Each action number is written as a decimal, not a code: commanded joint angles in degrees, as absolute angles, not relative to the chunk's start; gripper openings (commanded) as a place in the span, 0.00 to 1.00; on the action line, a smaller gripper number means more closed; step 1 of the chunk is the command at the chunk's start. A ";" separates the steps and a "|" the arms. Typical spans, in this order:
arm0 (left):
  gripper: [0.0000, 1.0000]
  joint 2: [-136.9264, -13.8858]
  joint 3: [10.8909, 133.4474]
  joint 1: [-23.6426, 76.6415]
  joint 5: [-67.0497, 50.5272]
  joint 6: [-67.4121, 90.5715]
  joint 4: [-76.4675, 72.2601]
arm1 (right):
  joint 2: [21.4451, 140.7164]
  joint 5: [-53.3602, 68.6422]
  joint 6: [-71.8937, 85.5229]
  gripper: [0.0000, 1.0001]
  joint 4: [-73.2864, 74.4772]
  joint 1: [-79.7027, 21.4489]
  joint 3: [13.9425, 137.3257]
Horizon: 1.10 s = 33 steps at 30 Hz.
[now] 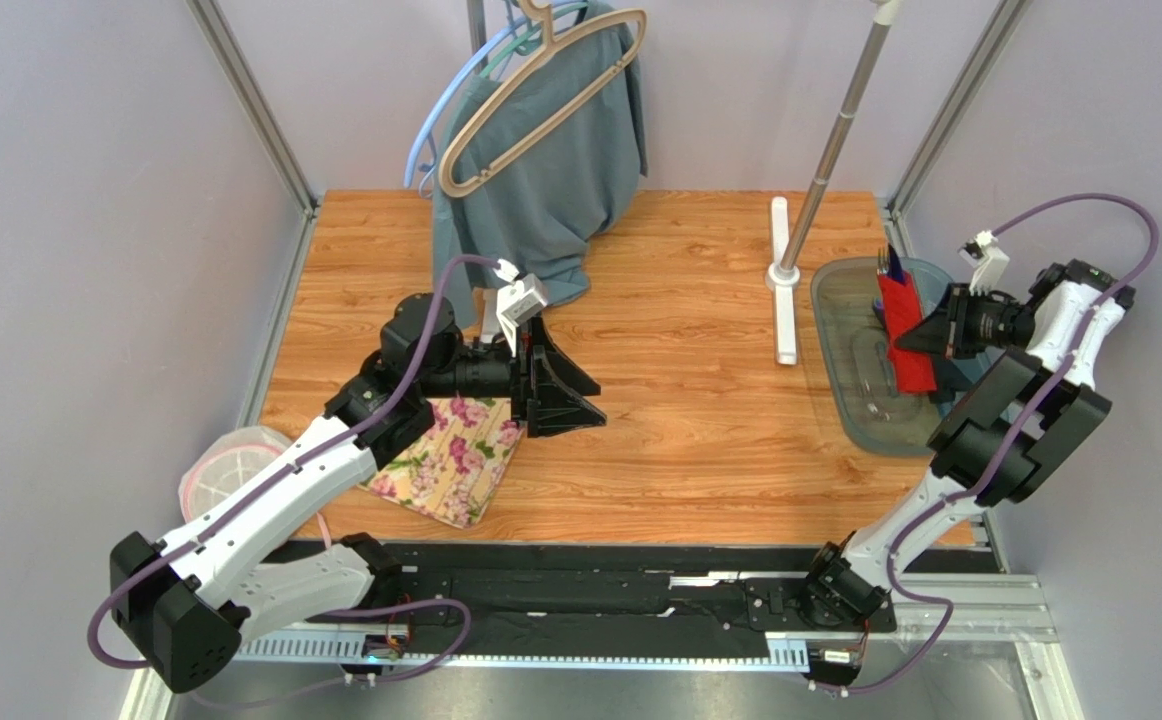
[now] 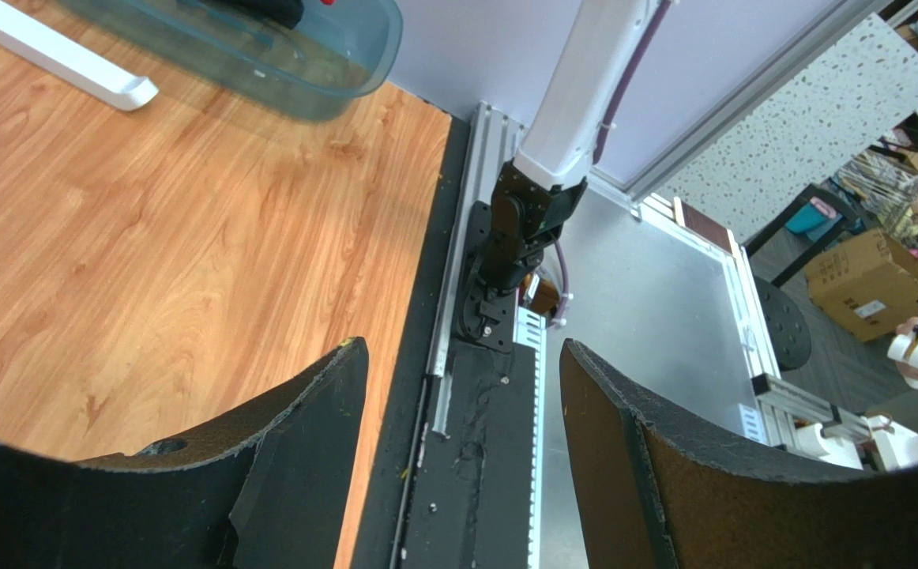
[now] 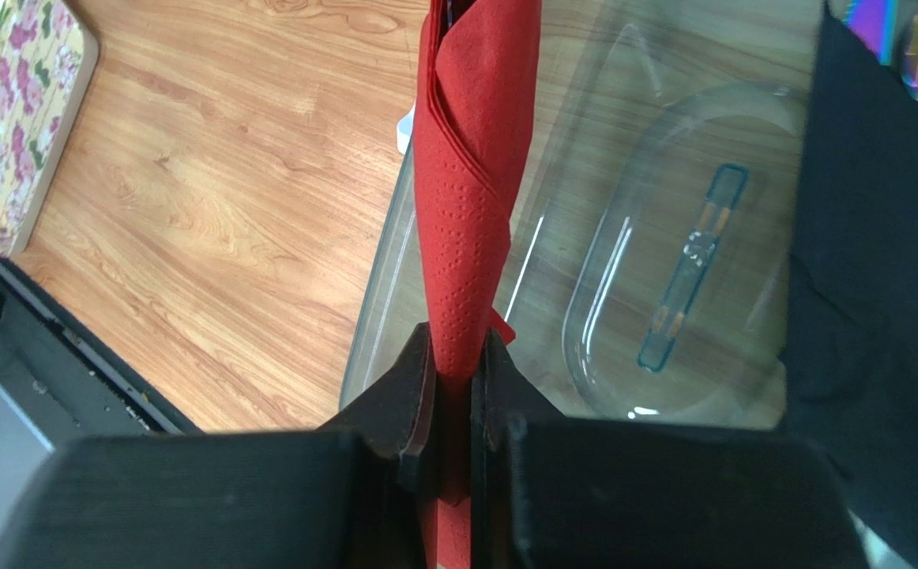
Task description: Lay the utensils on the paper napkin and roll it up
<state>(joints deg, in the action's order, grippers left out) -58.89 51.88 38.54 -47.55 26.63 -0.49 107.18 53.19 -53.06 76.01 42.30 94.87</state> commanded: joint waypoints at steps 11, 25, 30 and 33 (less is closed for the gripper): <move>0.69 -60.47 49.57 38.58 -48.34 27.60 -4.04 | 119.09 55.64 -48.53 0.00 85.88 39.20 94.66; 0.69 -61.61 49.13 38.58 -48.08 28.39 -5.10 | 124.10 54.14 -43.51 0.00 78.05 36.92 91.49; 0.69 -61.52 49.13 38.58 -47.81 28.65 -5.10 | 125.33 51.07 -39.03 0.01 73.40 36.39 90.88; 0.69 -61.61 49.13 38.67 -47.64 28.83 -5.01 | 125.42 48.87 -36.65 0.01 70.32 36.39 90.00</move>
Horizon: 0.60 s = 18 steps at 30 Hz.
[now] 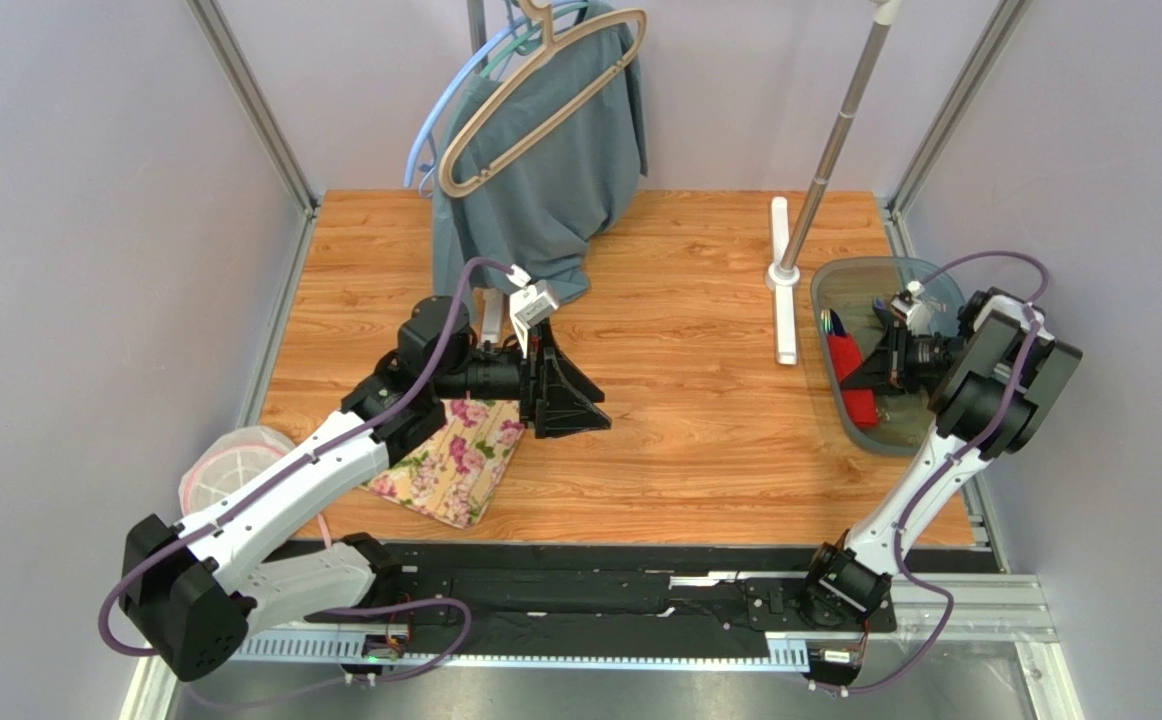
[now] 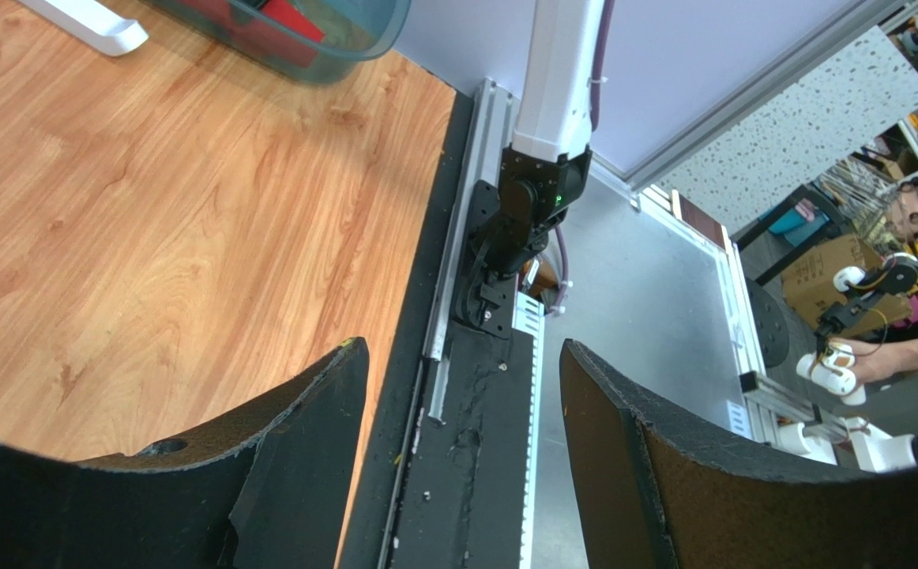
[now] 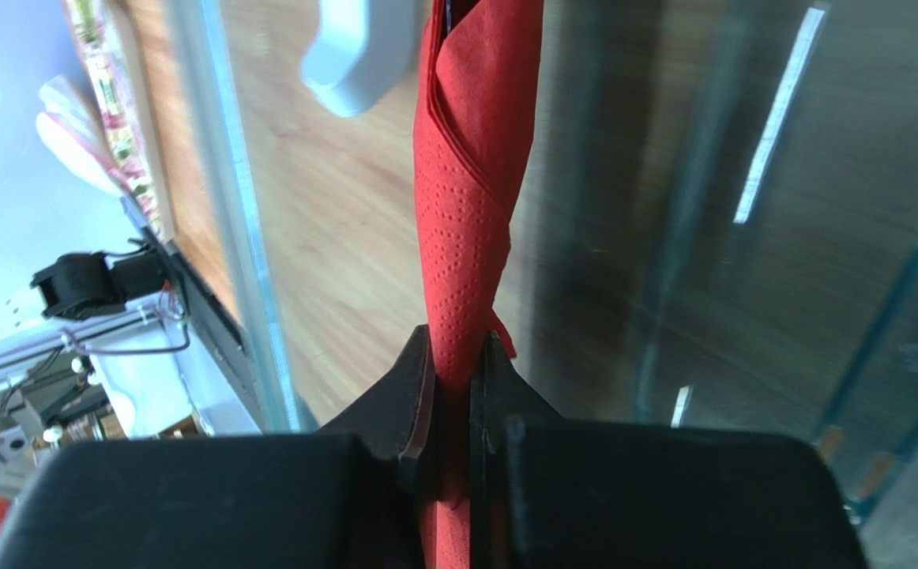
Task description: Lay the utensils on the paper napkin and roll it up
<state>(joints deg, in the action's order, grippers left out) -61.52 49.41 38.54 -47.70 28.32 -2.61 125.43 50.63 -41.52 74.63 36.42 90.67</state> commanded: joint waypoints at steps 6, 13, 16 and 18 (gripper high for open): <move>0.69 -61.70 49.13 38.58 -47.72 29.27 -5.45 | 125.68 45.79 -34.11 0.02 66.01 36.12 88.42; 0.69 -62.14 49.39 38.58 -47.55 29.44 -5.54 | 125.25 41.58 -32.70 0.11 62.85 35.16 87.71; 0.69 -62.14 49.48 38.58 -47.55 29.53 -5.54 | 125.24 40.08 -32.43 0.16 62.49 35.16 87.89; 0.69 -62.14 49.48 38.58 -47.55 29.62 -5.54 | 124.98 39.20 -32.34 0.22 62.49 35.16 88.07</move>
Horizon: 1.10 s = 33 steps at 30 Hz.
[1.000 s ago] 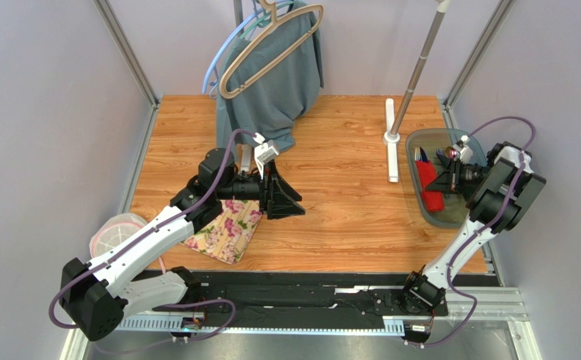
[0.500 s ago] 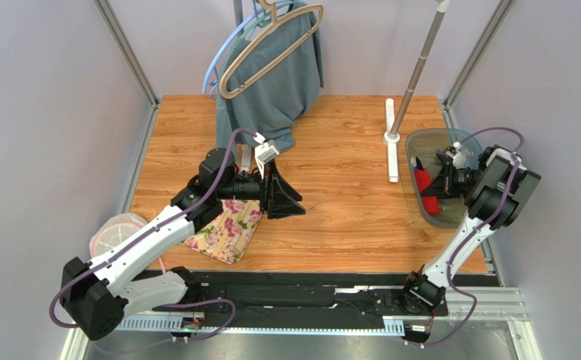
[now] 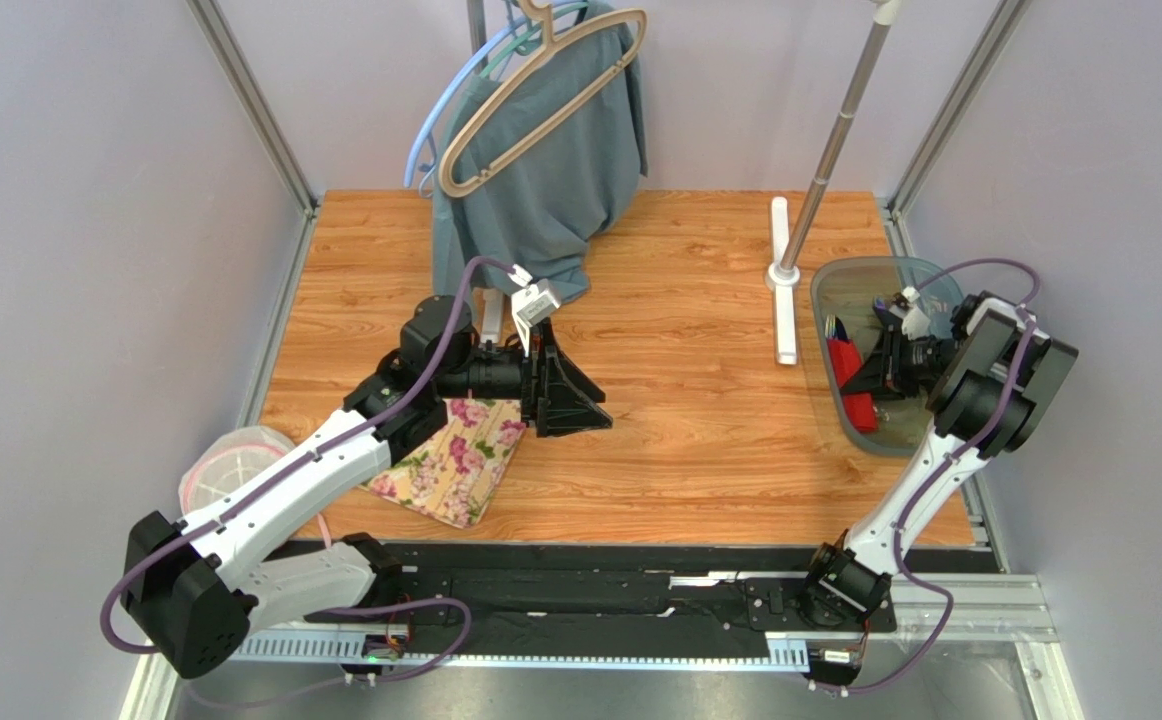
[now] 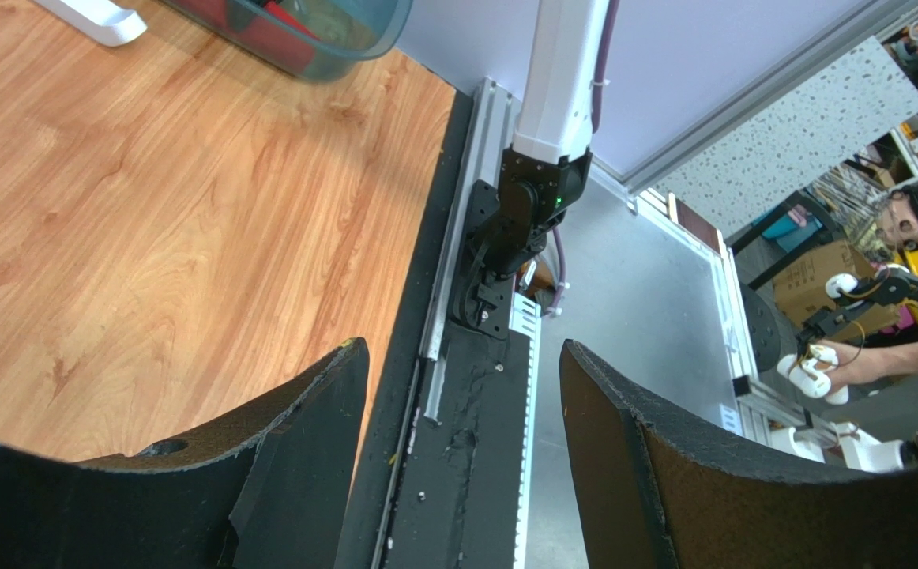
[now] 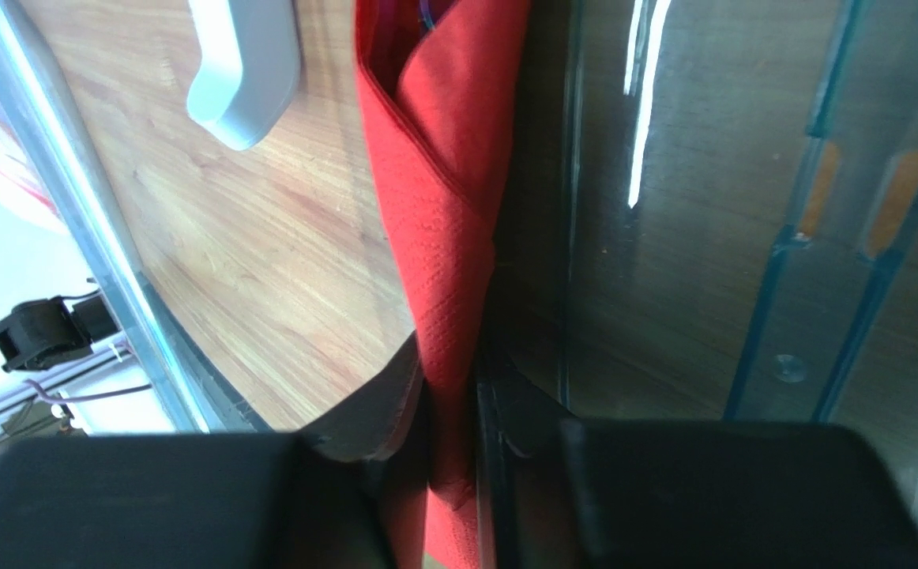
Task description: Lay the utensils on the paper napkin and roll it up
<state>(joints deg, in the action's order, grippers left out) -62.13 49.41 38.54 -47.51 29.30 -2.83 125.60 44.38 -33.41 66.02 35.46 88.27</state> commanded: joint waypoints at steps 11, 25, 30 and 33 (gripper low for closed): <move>0.69 -62.49 49.31 38.58 -47.81 30.50 -6.42 | 122.70 36.48 -33.49 0.35 62.93 35.16 88.59; 0.69 -62.31 48.60 38.58 -48.08 30.50 -6.50 | 120.76 34.19 -34.19 0.52 64.42 35.16 90.97; 0.69 -62.31 48.52 38.58 -47.99 29.89 -5.89 | 119.45 34.10 -34.01 0.54 64.86 35.16 91.49; 0.70 -62.40 48.60 38.58 -46.94 29.01 -4.05 | 118.39 34.28 -33.66 0.60 65.30 35.16 91.93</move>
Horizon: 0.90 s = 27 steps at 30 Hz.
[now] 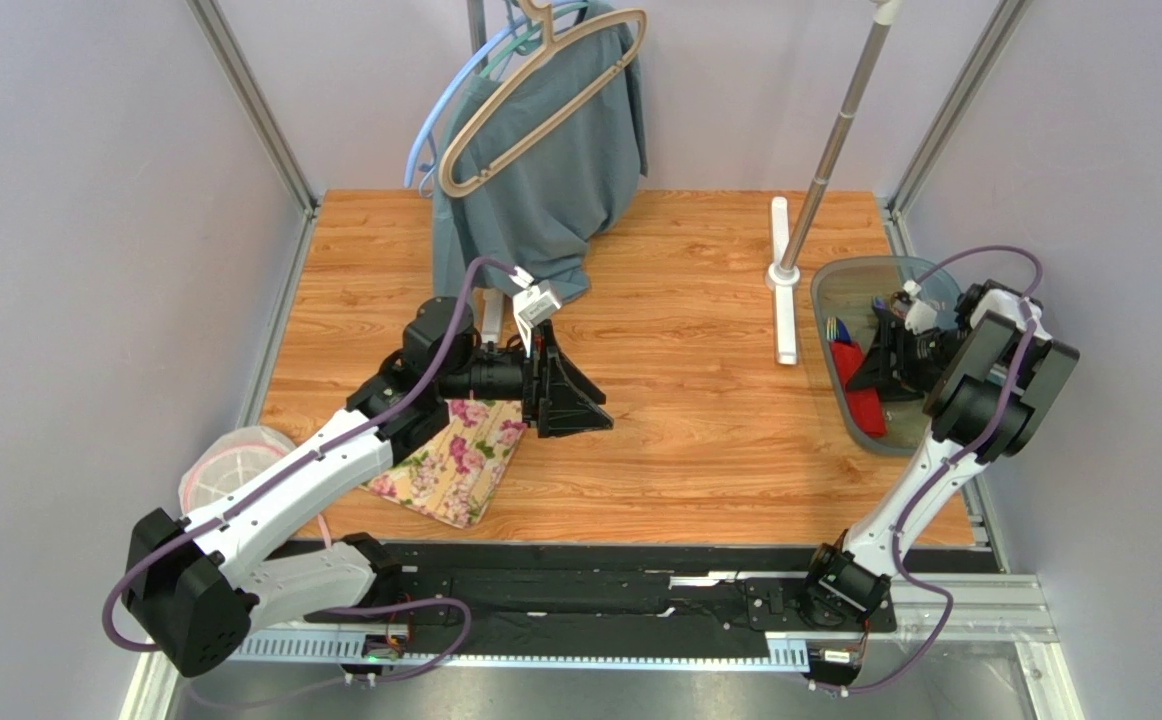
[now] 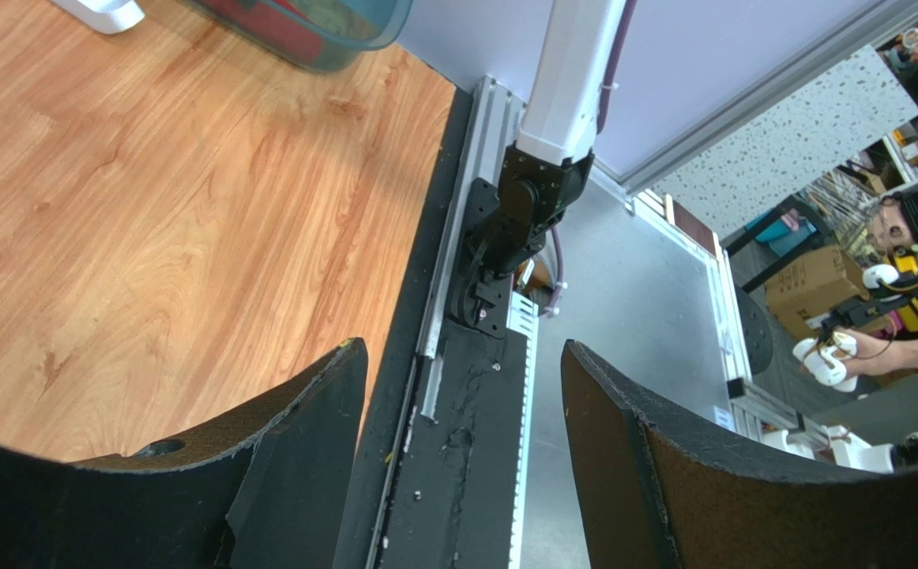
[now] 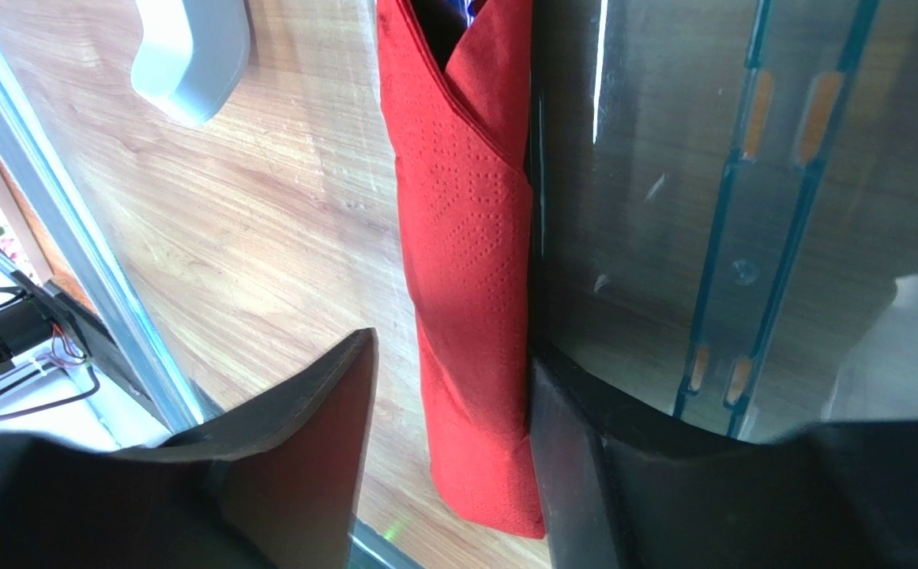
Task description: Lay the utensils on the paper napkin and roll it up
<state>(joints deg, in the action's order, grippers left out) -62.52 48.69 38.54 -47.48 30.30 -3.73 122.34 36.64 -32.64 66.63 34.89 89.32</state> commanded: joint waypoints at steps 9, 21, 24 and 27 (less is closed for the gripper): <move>0.72 -62.49 47.81 38.50 -44.30 26.90 -2.46 | 113.38 33.40 -32.34 0.86 66.44 34.90 93.34; 0.83 -66.35 57.12 31.04 -44.55 23.31 22.30 | 100.47 37.62 -28.92 0.89 70.49 28.58 93.43; 0.85 -69.60 63.26 27.60 -42.38 16.28 35.04 | 94.60 37.27 -26.02 0.90 70.05 24.19 91.68; 0.86 -70.23 68.28 23.65 -42.28 10.30 42.61 | 87.84 34.82 -21.72 0.95 67.07 18.47 87.81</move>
<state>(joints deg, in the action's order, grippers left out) -70.13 61.54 27.29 -42.72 19.81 28.18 96.86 35.57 -27.53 68.99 24.43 90.89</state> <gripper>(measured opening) 0.852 0.920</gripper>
